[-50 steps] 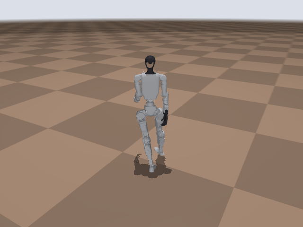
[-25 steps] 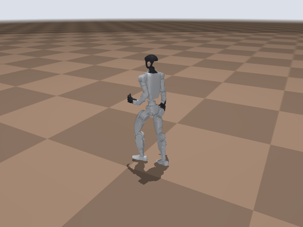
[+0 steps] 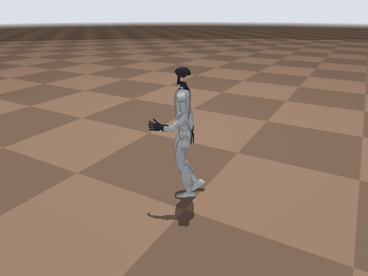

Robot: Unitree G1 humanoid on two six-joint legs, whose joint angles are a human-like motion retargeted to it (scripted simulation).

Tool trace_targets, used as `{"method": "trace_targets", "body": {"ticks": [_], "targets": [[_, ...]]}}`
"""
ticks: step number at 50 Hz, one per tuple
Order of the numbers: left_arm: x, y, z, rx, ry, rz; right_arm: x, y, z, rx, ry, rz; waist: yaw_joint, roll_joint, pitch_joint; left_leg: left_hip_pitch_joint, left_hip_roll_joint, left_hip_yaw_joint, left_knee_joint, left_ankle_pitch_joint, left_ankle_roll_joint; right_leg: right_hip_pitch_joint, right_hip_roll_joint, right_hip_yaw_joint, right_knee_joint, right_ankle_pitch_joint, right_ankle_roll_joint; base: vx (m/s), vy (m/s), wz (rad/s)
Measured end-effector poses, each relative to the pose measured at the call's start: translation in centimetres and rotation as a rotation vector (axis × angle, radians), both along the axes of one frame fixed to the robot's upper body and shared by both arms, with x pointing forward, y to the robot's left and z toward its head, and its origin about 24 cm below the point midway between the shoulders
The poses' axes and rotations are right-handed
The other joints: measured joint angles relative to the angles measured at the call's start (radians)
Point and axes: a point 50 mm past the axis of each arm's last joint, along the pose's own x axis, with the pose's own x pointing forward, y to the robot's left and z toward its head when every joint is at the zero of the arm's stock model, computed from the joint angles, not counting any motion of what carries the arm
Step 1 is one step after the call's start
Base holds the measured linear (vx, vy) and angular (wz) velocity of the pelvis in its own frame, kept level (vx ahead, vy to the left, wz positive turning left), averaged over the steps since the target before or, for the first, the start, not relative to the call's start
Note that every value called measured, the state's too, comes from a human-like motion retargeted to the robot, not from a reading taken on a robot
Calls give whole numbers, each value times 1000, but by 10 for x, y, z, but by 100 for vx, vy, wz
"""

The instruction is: Walk run

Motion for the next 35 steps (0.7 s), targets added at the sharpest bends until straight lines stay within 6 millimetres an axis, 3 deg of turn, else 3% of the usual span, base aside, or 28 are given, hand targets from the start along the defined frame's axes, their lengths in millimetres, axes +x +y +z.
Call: {"method": "trace_targets", "body": {"ticks": [5, 8, 10, 12, 13, 15, 16, 18, 20, 22, 25, 30, 35], "targets": [[3, 1, 4, 16, -24, -7, -25, 19, 2, 81, 83, 17, -33, -45, 27, 58, -94, -162, 54, -9, 0, -41, -20, 269, -331, -22, 74, 57, -4, 221], [1, 1, 5, 24, -28, -1, -35, 22, 4, 106, 124, 62, -36, -88, 56, 128, -147, -215, 64, -1, 0, -38, -84, 385, -529, -80, 89, 63, -1, 195], [-3, 1, 3, 24, -20, 8, -43, 21, 6, 107, 151, 102, -35, -102, 69, 177, -159, -245, 70, 10, -7, -16, -103, 501, -635, -120, 141, 77, -10, 177], [-9, 4, -1, 24, 2, 20, -50, 17, 8, 96, 185, 144, -49, -111, 73, 216, -152, -279, 97, 32, -35, 3, -126, 501, -670, -88, 212, 70, -16, 188], [-13, 6, -3, 25, 16, 28, -54, 13, 10, 88, 205, 164, -53, -121, 70, 227, -151, -285, 116, 55, -55, 12, -126, 479, -653, -40, 217, 75, -21, 185], [-21, 11, -7, 27, 43, 45, -57, 7, 11, 75, 245, 198, -69, -129, 48, 218, -146, -316, 191, 143, -120, 9, -150, 324, -595, -15, 177, 81, -26, 185], [-24, 13, -10, 28, 58, 50, -58, 4, 12, 67, 257, 202, -68, -122, 36, 196, -144, -325, 253, 235, -163, 27, -138, 322, -585, -33, 131, 70, -24, 181], [-28, 13, -15, 21, 87, 52, -56, -1, 12, 56, 261, 192, -64, -106, 19, 122, -146, -350, 416, 429, -309, 57, -118, 323, -564, -72, 63, 63, -21, 187], [-28, 10, -16, 15, 93, 71, -44, -9, 10, 56, 236, 182, -55, -118, 12, 15, -92, -240, 594, 568, -440, 82, -143, 255, -555, -102, 27, 67, -24, 186], [-28, 10, -14, 13, 86, 92, -26, -19, 8, 42, 212, 186, -68, -130, 9, -67, 17, -66, 717, 643, -427, 113, -153, 171, -560, -117, -9, 51, -20, 197], [-30, 10, -14, 2, 90, 96, 12, -36, 4, -14, 137, 217, -52, -157, 10, -169, 103, 114, 813, 492, -279, 172, -160, 100, -582, -134, -44, 53, -16, 134], [-28, 14, -11, 37, 71, 91, 81, -62, 8, -114, -89, 261, 65, -207, 11, -365, 79, 172, 700, 297, -234, 253, -156, 3, -628, -159, -68, 52, -9, 67], [-21, 9, -6, 41, 42, 102, 137, -84, 22, -221, -286, 252, 110, -223, 18, -440, 139, 309, 327, 219, -80, 324, -100, -83, -642, -200, -77, 55, -7, 124]]}}
